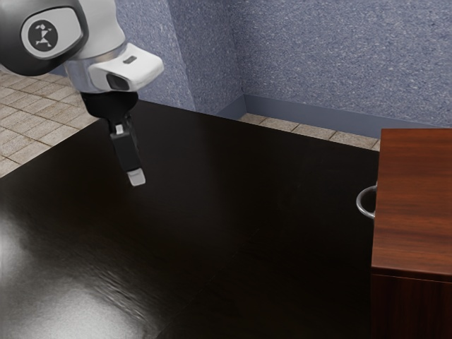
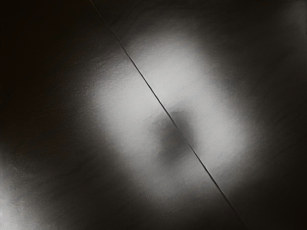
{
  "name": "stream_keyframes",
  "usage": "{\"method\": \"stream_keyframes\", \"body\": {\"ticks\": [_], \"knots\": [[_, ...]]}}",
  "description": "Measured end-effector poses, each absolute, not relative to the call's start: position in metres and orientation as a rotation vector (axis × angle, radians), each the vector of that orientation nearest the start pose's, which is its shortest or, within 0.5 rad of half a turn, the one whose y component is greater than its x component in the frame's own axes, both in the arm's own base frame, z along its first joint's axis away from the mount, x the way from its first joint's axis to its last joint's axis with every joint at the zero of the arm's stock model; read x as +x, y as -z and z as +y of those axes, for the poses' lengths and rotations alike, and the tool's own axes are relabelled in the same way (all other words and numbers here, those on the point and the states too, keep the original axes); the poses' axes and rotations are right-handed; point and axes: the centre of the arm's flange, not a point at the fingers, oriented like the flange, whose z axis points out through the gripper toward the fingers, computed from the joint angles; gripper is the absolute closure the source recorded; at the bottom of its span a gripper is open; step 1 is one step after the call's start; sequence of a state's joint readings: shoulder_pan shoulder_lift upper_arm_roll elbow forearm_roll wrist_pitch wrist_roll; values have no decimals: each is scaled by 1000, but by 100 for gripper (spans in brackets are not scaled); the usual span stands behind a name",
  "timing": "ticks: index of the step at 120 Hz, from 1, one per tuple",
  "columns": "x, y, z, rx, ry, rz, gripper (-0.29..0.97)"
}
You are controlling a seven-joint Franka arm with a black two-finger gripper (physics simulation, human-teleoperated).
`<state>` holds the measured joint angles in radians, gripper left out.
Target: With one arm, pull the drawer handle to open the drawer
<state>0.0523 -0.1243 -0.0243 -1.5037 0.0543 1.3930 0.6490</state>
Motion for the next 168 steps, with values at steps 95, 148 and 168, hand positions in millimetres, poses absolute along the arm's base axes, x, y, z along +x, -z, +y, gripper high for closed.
{"method": "stream_keyframes", "body": {"ticks": [95, 148, 168], "knots": [[549, -681, -107, -2122, 252, 2246, 0], [615, -635, -146, -1352, 555, 2719, 10], [628, -623, -154, -1150, 700, 2780, 27]]}}
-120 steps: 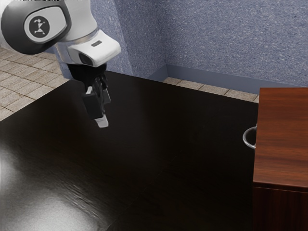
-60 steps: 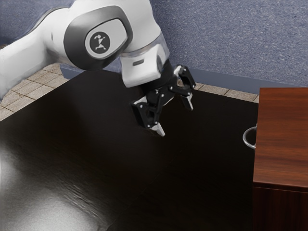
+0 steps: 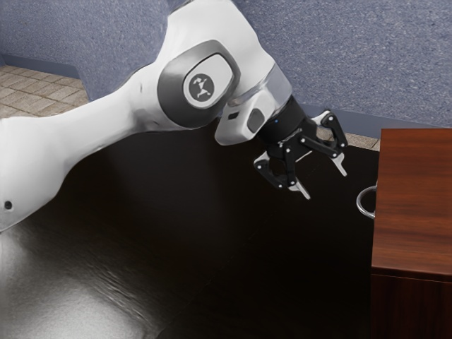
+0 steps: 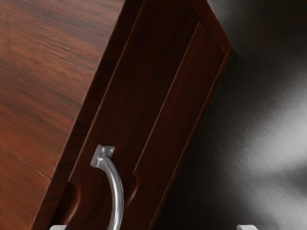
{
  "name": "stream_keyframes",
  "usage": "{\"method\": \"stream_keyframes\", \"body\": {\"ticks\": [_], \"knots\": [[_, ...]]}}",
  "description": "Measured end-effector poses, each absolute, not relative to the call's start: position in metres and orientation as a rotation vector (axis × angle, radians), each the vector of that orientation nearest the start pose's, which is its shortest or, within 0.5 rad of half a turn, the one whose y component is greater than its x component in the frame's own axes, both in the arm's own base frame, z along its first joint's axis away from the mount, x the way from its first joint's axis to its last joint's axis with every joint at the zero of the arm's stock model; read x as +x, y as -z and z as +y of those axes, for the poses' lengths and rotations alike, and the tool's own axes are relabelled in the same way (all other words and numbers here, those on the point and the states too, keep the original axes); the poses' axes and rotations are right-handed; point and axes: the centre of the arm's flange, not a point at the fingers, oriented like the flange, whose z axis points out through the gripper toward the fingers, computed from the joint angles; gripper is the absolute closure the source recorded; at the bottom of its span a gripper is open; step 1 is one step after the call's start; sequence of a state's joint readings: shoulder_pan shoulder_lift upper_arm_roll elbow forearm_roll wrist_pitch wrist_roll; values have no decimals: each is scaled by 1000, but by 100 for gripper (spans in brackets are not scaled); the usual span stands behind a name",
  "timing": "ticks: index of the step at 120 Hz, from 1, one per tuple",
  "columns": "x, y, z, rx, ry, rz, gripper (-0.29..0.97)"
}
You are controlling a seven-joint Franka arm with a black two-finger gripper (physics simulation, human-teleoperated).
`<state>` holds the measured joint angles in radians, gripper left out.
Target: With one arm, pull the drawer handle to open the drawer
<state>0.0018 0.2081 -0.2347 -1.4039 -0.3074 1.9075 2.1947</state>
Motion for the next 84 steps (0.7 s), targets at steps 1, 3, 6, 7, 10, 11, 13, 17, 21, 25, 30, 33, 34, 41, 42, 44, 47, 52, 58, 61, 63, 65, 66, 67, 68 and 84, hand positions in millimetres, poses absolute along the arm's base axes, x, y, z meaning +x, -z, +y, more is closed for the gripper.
{"method": "stream_keyframes", "body": {"ticks": [1, 3, 6, 7, 10, 11, 13, 17, 21, 25, 30, 33, 34, 41, 42, 44, 47, 52, 58, 61, 63, 65, 66, 67, 68, 84], "knots": [[629, -622, -154, -1141, 704, 2782, 28], [631, -619, -154, -1125, 711, 2787, 29], [634, -615, -155, -1100, 719, 2794, 32], [635, -614, -155, -1092, 722, 2797, 32], [637, -610, -157, -1065, 729, 2803, 34], [637, -609, -157, -1057, 731, 2806, 35], [639, -607, -159, -1039, 735, 2810, 36], [641, -604, -161, -1006, 742, 2816, 38], [642, -600, -163, -974, 750, 2824, 39], [644, -598, -165, -944, 759, 2829, 41], [646, -595, -166, -910, 766, 2833, 42], [647, -594, -166, -890, 770, 2835, 43], [647, -594, -166, -883, 771, 2835, 43], [649, -591, -166, -842, 782, 2839, 44], [649, -590, -167, -837, 783, 2840, 44], [650, -588, -167, -826, 785, 2843, 45], [652, -586, -167, -811, 788, 2845, 45], [653, -583, -169, -783, 791, 2850, 46], [654, -579, -171, -753, 797, 2855, 47], [656, -577, -172, -741, 801, 2858, 47], [656, -576, -172, -732, 803, 2859, 47], [657, -574, -173, -724, 804, 2861, 47], [657, -574, -173, -720, 805, 2862, 47], [657, -573, -173, -715, 806, 2862, 48], [658, -572, -174, -711, 807, 2863, 48], [662, -562, -175, -658, 813, 2872, 50]]}}
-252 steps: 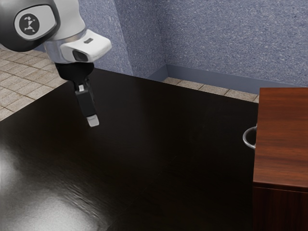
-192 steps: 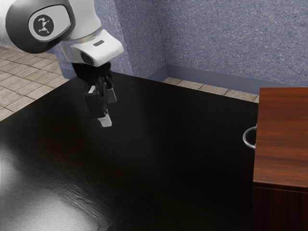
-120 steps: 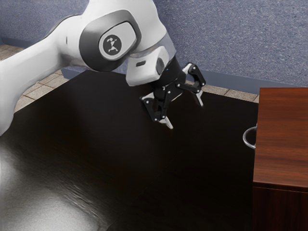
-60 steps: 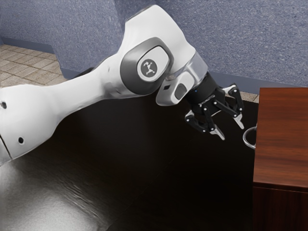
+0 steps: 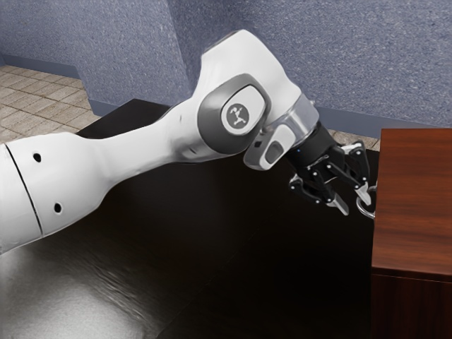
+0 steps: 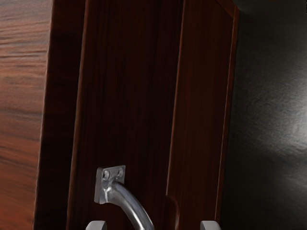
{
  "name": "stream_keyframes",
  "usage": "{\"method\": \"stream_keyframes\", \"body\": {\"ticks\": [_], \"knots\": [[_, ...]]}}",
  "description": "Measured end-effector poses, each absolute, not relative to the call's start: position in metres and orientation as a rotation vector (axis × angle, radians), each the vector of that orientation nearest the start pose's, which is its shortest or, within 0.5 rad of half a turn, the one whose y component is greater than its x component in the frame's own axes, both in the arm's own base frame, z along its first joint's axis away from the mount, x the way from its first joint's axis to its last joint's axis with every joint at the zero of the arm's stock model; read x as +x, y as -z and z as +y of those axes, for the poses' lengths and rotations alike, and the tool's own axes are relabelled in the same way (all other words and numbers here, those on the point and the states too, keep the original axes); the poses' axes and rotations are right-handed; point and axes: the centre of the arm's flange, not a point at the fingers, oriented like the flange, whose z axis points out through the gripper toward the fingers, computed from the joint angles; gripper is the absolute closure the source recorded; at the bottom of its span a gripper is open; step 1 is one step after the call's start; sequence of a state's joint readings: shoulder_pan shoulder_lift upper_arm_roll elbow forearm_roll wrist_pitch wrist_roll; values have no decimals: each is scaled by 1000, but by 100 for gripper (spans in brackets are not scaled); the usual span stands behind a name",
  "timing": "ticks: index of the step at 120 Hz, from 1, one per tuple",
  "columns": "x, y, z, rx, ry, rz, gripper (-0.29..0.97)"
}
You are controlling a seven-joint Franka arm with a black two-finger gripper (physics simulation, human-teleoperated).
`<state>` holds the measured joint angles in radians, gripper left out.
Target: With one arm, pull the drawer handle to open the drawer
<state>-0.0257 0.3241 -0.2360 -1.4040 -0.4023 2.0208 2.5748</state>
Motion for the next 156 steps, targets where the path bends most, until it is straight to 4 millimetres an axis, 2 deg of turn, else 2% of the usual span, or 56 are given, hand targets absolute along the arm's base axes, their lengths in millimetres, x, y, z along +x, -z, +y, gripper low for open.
{"method": "stream_keyframes", "body": {"ticks": [28, 40, 59, 81, 89, 105, 128, 145, 156], "knots": [[670, -545, -175, -589, 809, 2882, 63], [666, -543, -170, -574, 798, 2884, 69], [650, -550, -138, -603, 746, 2874, 76], [637, -545, -101, -655, 729, 2866, 77], [631, -548, -82, -684, 710, 2852, 78], [616, -557, -59, -717, 666, 2835, 79], [603, -565, -35, -756, 641, 2811, 79], [595, -562, -15, -798, 633, 2799, 78], [591, -560, -10, -805, 636, 2798, 79]]}}
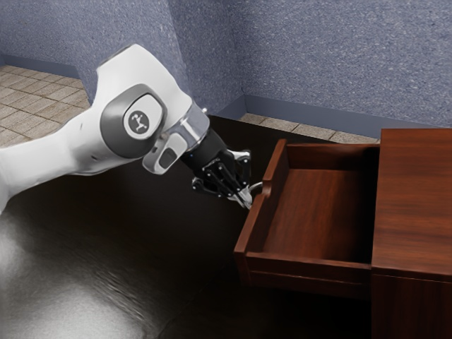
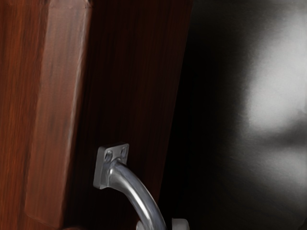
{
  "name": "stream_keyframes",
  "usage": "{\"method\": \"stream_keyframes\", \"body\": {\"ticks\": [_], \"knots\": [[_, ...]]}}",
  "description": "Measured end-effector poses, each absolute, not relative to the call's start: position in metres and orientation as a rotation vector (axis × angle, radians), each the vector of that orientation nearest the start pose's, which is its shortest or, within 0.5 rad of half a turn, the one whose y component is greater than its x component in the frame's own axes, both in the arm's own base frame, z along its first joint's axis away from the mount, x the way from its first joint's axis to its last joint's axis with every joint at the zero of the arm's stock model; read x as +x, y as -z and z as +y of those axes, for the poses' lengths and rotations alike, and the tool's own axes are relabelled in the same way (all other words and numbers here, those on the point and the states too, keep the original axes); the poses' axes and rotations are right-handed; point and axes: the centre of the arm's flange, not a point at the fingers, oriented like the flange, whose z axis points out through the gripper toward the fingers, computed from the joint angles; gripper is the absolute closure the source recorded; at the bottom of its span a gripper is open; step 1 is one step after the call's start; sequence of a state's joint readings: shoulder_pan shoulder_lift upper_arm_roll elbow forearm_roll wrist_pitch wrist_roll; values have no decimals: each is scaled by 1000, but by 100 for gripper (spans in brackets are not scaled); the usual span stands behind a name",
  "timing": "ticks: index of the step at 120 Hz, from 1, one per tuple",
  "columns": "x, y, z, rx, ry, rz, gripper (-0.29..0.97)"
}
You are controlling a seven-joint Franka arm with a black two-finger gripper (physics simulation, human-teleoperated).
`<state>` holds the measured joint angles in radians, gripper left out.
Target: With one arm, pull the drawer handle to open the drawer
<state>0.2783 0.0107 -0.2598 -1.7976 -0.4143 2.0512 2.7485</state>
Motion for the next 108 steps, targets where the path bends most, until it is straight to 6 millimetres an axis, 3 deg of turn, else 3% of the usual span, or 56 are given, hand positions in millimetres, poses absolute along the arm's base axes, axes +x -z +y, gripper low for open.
{"method": "stream_keyframes", "body": {"ticks": [26, 66, 81, 96, 108], "knots": [[589, -560, -5, -803, 626, 2799, 75], [587, -565, -4, -798, 615, 2796, 47], [577, -591, -9, -770, 610, 2758, 42], [548, -641, -46, -654, 607, 2727, 39], [514, -693, -39, -651, 506, 2674, 36]]}}
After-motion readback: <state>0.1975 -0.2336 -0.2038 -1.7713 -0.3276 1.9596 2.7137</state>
